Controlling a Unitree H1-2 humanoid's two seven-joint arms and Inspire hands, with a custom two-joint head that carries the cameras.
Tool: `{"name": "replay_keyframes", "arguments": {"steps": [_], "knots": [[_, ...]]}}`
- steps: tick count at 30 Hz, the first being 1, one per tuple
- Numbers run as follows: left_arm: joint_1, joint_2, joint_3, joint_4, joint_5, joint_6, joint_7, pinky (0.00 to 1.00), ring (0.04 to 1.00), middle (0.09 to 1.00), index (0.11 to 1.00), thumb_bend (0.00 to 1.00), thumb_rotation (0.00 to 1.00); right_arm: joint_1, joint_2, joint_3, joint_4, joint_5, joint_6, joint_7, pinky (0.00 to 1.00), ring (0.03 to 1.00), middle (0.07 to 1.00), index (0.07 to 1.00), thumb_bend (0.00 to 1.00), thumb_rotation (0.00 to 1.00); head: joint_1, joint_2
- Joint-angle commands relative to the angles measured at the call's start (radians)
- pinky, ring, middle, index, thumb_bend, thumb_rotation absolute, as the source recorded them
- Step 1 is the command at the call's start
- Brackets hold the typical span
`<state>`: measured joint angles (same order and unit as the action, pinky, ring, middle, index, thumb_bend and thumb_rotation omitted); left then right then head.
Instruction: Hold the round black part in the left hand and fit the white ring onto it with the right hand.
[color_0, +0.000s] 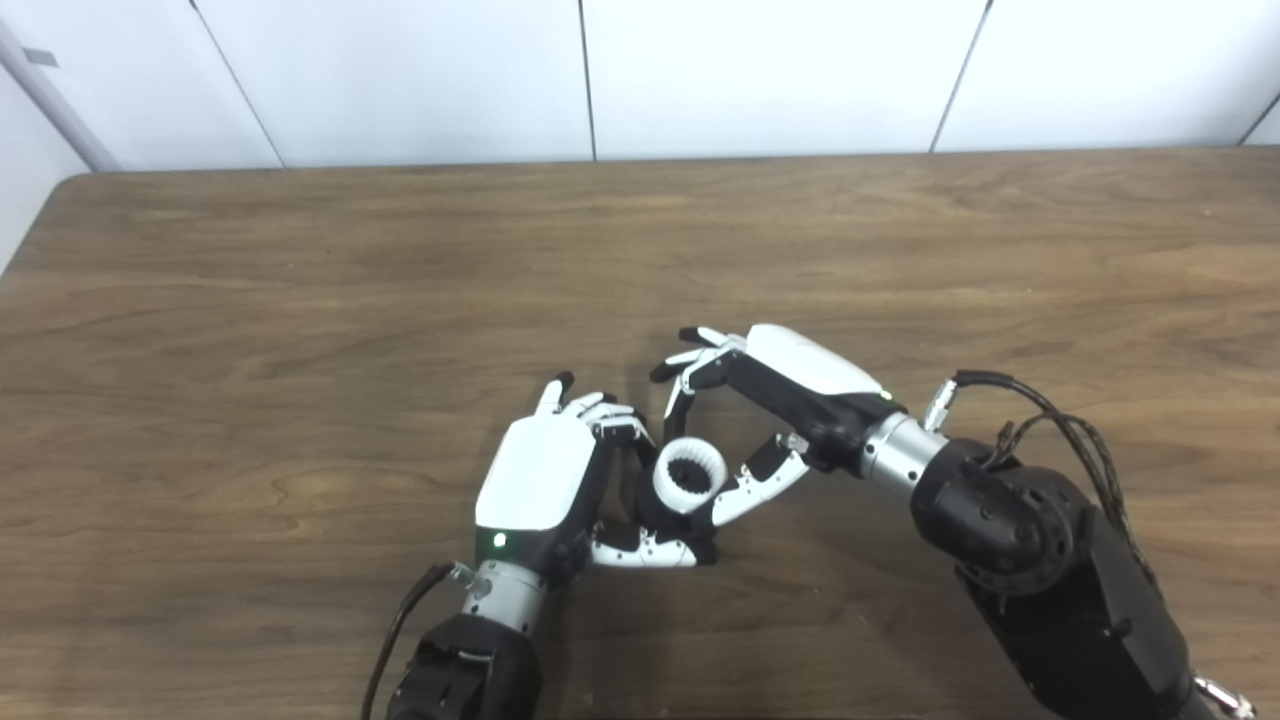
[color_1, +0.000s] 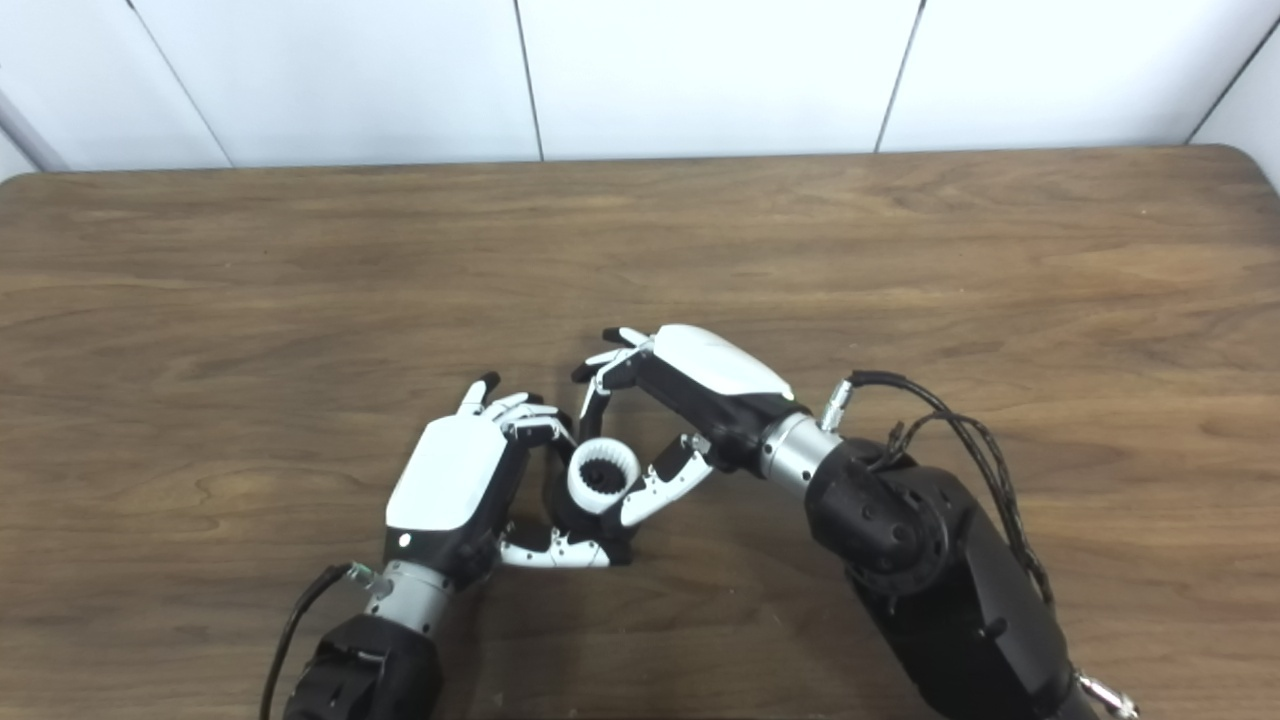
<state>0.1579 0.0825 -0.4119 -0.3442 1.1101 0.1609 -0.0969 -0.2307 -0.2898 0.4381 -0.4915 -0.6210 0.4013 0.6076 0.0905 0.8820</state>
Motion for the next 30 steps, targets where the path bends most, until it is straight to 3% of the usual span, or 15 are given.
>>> {"name": "replay_keyframes", "arguments": {"steps": [1, 30], "knots": [[-0.010, -0.014, -0.003, -0.024, 0.011, -0.005, 0.010, 1.00, 0.856, 0.742, 0.483, 0.52, 0.05, -0.007, 0.008, 0.003, -0.015, 0.000, -0.021, -0.012, 0.99, 0.986, 0.838, 0.484, 0.52, 0.13, 0.000, 0.001], [-0.010, -0.018, -0.007, -0.028, 0.015, -0.005, 0.008, 1.00, 0.855, 0.740, 0.483, 0.52, 0.05, -0.005, 0.004, 0.003, -0.014, -0.003, -0.012, -0.007, 0.95, 0.978, 0.836, 0.485, 0.52, 0.13, 0.005, 0.006]]}}
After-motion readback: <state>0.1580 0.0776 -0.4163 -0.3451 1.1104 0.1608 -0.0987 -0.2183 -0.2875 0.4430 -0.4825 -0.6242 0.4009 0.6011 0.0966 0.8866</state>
